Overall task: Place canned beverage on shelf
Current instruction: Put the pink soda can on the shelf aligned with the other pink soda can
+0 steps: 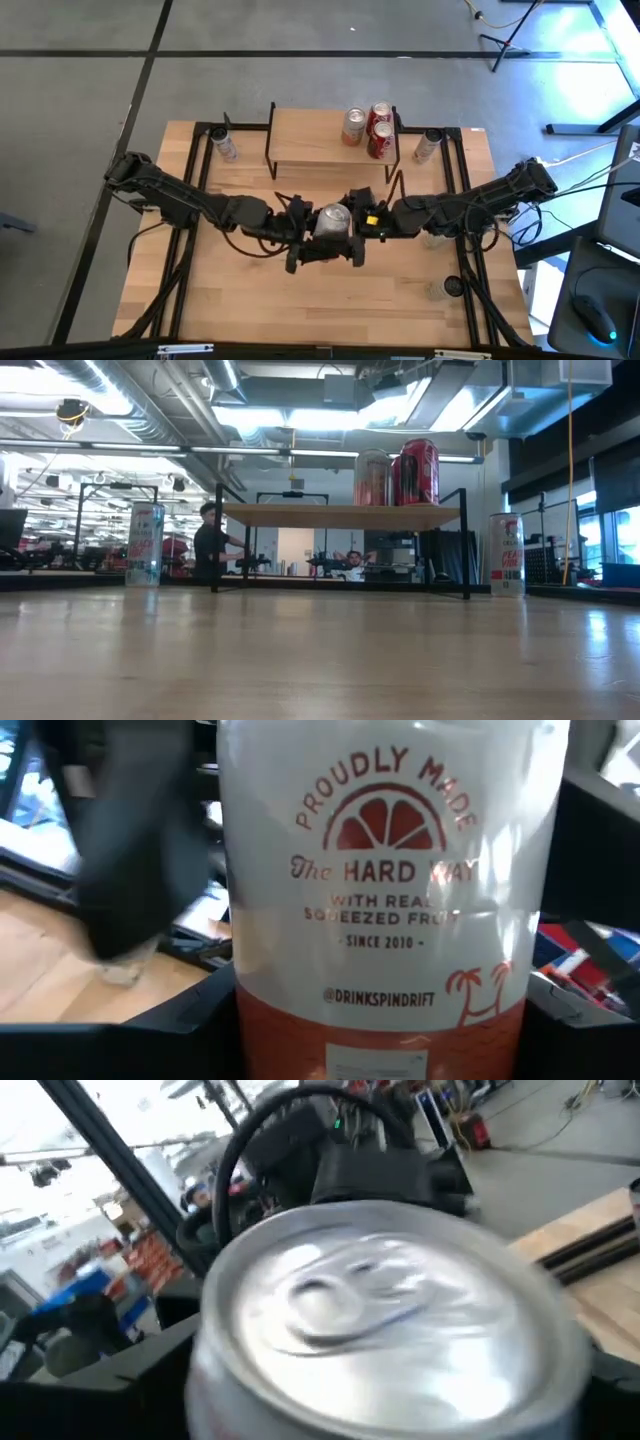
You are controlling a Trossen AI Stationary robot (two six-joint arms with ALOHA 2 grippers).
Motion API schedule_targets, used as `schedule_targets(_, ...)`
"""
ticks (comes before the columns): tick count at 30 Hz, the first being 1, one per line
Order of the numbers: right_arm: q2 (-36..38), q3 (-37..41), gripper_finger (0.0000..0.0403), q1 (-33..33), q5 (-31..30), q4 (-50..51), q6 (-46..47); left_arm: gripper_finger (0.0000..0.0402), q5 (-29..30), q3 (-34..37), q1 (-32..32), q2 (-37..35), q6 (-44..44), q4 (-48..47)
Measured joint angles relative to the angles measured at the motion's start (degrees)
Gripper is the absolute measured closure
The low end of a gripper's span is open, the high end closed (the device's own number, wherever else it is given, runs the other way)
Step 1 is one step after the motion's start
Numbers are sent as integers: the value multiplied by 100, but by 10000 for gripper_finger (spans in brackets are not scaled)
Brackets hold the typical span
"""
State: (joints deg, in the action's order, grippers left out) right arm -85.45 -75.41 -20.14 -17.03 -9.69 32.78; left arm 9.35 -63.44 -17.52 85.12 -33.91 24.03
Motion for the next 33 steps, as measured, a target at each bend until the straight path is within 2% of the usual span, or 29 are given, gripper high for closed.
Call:
schedule_targets(7, 22, -1, 127, -2, -156, 75, -305, 132, 235, -2, -2, -2, 211, 11)
schedule_targets(8, 22, 1, 131, -4, -156, 86, -329, 131, 214, -4, 5, -7, 217, -32)
schedule_targets(13, 67, 3, 131, -2, -130, 267, -442, 104, 110, -17, 32, -15, 107, -271)
schedule_targets(17, 233, 12, 131, -7, -141, 673, -968, 74, 104, -17, 37, -136, -39, -691)
schedule_targets(22, 571, 5, 131, -207, 51, 1663, -1455, 57, -64, -17, -8, -706, -130, -2029)
schedule_targets(26, 540, 52, 131, -421, -497, 2882, -1554, 55, 23, -17, -17, -1104, -438, -3093)
schedule_targets(30, 383, 610, 131, -421, -790, 2607, -1535, 55, 66, -17, -110, -1279, -752, -3605)
schedule_targets(33, 238, 1251, 131, -404, -1169, 1922, -1531, 55, 194, -15, -199, -1269, -831, -3667)
